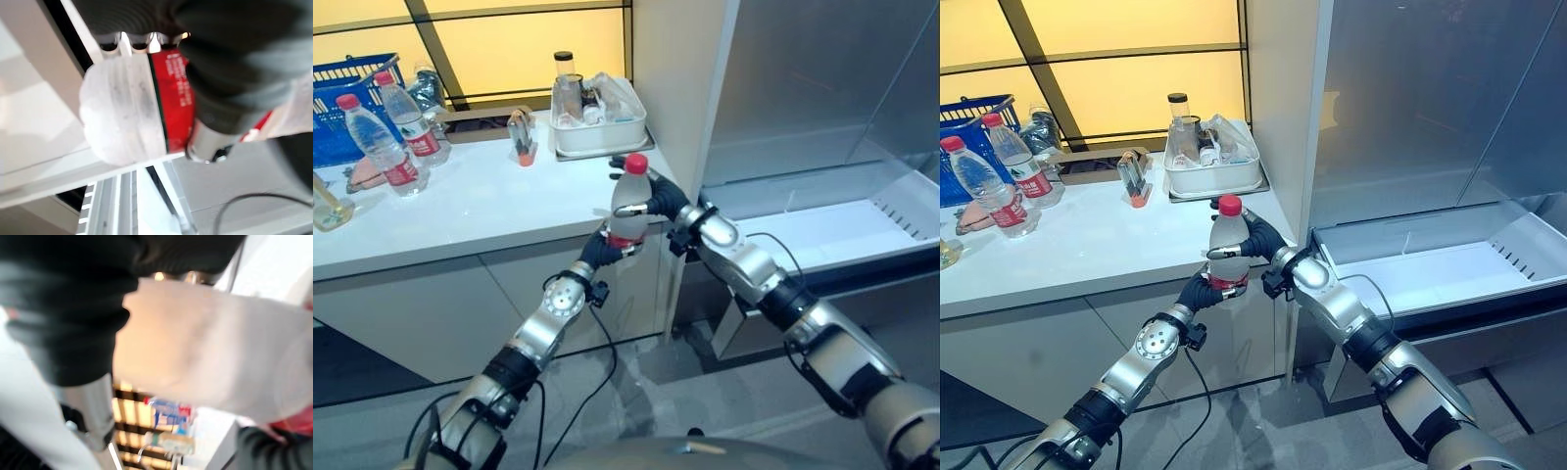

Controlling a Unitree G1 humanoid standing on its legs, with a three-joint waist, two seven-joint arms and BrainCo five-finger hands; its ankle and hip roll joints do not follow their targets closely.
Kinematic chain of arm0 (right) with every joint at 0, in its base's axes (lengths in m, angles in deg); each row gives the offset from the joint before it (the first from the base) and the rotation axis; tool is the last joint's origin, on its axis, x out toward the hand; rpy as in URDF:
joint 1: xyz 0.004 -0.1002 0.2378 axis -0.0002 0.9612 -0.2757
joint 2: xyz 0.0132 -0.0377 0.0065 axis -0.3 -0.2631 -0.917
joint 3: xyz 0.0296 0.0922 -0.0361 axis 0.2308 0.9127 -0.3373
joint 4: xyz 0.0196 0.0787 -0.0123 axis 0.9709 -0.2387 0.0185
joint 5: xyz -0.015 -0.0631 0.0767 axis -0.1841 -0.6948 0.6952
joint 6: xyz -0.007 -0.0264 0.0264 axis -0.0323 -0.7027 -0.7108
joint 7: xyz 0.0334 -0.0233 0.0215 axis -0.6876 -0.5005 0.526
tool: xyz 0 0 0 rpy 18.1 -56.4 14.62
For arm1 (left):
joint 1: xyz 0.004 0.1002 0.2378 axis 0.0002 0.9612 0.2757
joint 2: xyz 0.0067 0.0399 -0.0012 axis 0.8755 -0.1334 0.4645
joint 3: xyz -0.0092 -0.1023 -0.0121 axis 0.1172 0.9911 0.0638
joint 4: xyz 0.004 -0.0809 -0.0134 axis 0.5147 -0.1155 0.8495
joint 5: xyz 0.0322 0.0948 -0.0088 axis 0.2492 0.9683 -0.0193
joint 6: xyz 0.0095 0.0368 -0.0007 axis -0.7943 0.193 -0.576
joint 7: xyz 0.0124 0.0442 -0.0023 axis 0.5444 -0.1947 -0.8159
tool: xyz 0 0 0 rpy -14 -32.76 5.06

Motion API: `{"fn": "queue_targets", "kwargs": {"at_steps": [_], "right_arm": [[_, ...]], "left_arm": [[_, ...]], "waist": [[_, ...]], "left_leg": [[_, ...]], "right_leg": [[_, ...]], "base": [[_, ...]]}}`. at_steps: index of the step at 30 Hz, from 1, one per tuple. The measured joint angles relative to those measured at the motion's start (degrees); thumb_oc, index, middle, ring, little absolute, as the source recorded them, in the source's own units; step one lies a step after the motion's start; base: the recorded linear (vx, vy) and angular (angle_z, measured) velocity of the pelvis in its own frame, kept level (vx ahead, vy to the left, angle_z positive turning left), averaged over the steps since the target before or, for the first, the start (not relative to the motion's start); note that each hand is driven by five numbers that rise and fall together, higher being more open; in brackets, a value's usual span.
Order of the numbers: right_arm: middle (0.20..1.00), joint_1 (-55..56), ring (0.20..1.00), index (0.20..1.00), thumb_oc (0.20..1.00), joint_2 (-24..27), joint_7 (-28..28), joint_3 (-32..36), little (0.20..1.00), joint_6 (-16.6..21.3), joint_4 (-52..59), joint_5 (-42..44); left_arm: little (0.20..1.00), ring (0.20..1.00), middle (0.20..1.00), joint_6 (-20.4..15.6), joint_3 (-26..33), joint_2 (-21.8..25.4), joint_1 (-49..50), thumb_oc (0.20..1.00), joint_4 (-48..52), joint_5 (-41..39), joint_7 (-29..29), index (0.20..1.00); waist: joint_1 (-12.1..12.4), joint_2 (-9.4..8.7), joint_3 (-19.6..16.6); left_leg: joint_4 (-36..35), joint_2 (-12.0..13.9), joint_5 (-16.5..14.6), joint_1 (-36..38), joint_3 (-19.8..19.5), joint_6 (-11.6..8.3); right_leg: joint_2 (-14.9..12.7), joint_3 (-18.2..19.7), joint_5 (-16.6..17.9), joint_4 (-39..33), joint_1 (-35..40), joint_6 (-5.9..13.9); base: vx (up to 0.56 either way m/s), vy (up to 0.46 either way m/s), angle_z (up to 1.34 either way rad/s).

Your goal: Take the drinks into the refrigerator

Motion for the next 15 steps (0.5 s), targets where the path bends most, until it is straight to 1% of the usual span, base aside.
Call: {"fn": "queue_targets", "kwargs": {"at_steps": [4, 6, 7, 8, 9, 10, 15], "right_arm": [[1.0, -2.2, 1.0, 1.0, 1.0, -0.2, -0.3, -0.5, 1.0, -0.1, -1.3, 0.0], [1.0, -2.3, 1.0, 1.0, 1.0, -1.3, -1.1, -0.5, 1.0, -0.2, -1.8, -0.7], [1.0, -2.7, 1.0, 1.0, 1.0, -2.6, -1.9, -0.5, 1.0, -0.1, -2.7, -1.5], [0.934, -3.3, 0.934, 0.934, 0.934, -3.1, -2.1, -0.3, 0.934, -0.1, -4.3, -2.2], [0.523, -4.7, 0.523, 0.523, 0.523, -5.2, -2.9, -0.5, 0.523, -0.1, -6.4, -4.2], [0.2, -5.8, 0.2, 0.2, 0.2, -6.3, -3.6, -0.5, 0.2, -0.1, -7.7, -6.6], [0.2, -6.2, 0.2, 0.2, 0.2, -9.4, -7.3, -0.3, 0.2, -0.1, -8.8, -12.4]], "left_arm": [[0.2, 0.2, 0.2, 0.0, -0.1, -0.3, -0.6, 0.2, 0.1, 0.0, 0.0, 0.2], [0.2, 0.2, 0.2, 0.0, -0.3, -0.5, -1.4, 0.2, 0.2, 0.2, 0.0, 0.2], [0.2, 0.2, 0.2, 0.0, -0.3, -1.0, -1.6, 0.2, 0.2, 0.2, -0.4, 0.2], [0.2, 0.2, 0.2, 0.2, -0.3, -0.8, -1.6, 0.2, 0.1, 0.2, -0.7, 0.2], [0.2, 0.2, 0.2, 0.7, -0.3, -0.8, -1.6, 0.2, 0.0, 0.0, -1.2, 0.2], [0.2, 0.2, 0.2, 1.1, -0.2, -0.9, -1.6, 0.2, -0.3, -0.1, -1.8, 0.2], [0.2, 0.2, 0.2, 1.5, 0.3, -1.4, -1.6, 0.2, -1.2, -1.8, -4.0, 0.2]], "waist": [[-0.1, -0.01, 0.0], [-0.1, -0.01, 0.0], [0.0, -0.01, 0.0], [-0.2, -0.02, 0.0], [-0.3, -0.02, 0.0], [-0.4, -0.04, 0.0], [-0.3, -0.11, -0.1]], "left_leg": [[0.0, 0.0, 0.0, 0.0, 0.0, 0.0], [0.1, 0.0, 0.0, 0.0, 0.1, 0.0], [0.1, 0.0, 0.0, 0.0, 0.1, 0.0], [0.1, 0.0, 0.0, 0.1, 0.1, 0.0], [0.1, 0.0, 0.0, 0.1, 0.1, 0.0], [0.1, 0.0, 0.0, 0.1, 0.2, 0.0], [0.1, 0.0, 0.0, 0.1, 0.2, 0.0]], "right_leg": [[0.1, 0.0, 0.0, 0.0, 0.0, -0.01], [0.1, 0.0, 0.0, 0.0, 0.0, -0.02], [0.0, 0.0, 0.0, 0.0, 0.0, -0.02], [0.1, 0.1, 0.0, 0.0, 0.0, -0.02], [0.0, 0.1, 0.0, 0.0, -0.1, -0.02], [0.1, 0.2, 0.1, 0.0, -0.1, -0.04], [0.1, 0.2, 0.1, 0.0, -0.1, -0.06]], "base": [[0.0, 0.0, 0.0], [0.0, 0.0, 0.0], [0.0, 0.0, 0.0], [0.0, 0.006, -0.03], [0.0, 0.009, -0.06], [-0.01, 0.012, -0.05], [0.0, 0.0, 0.0]]}}
